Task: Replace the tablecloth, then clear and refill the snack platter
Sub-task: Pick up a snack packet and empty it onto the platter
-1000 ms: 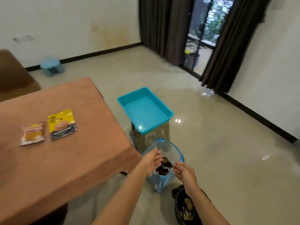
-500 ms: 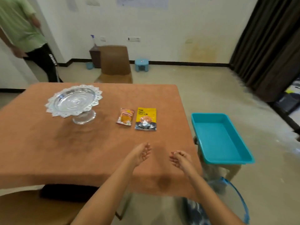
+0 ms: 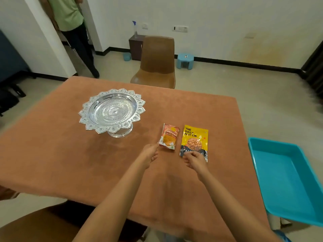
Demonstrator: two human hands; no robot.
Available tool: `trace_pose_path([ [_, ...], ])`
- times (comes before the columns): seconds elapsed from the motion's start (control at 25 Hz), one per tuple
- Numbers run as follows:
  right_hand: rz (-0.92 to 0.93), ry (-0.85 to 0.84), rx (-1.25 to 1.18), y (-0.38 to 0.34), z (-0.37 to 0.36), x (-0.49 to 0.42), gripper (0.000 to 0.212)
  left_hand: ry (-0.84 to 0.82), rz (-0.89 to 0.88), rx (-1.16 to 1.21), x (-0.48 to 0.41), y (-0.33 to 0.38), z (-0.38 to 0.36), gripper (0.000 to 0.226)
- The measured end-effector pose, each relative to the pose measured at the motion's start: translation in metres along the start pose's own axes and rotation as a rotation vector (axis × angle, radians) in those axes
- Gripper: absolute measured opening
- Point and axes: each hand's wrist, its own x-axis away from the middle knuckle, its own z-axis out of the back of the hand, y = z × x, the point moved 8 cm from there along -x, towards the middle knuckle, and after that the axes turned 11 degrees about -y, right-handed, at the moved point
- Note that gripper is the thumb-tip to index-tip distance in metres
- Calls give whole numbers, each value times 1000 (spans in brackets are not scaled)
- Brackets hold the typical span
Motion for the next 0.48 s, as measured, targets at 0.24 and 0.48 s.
trace_pose_path([
  [0.24, -92, -18, 74, 4, 6, -85, 23, 52, 44, -104, -73, 16, 5, 34],
  [0.48, -165, -20, 72, 13, -13, -122, 13, 63, 18, -273, -117, 18, 1, 63],
])
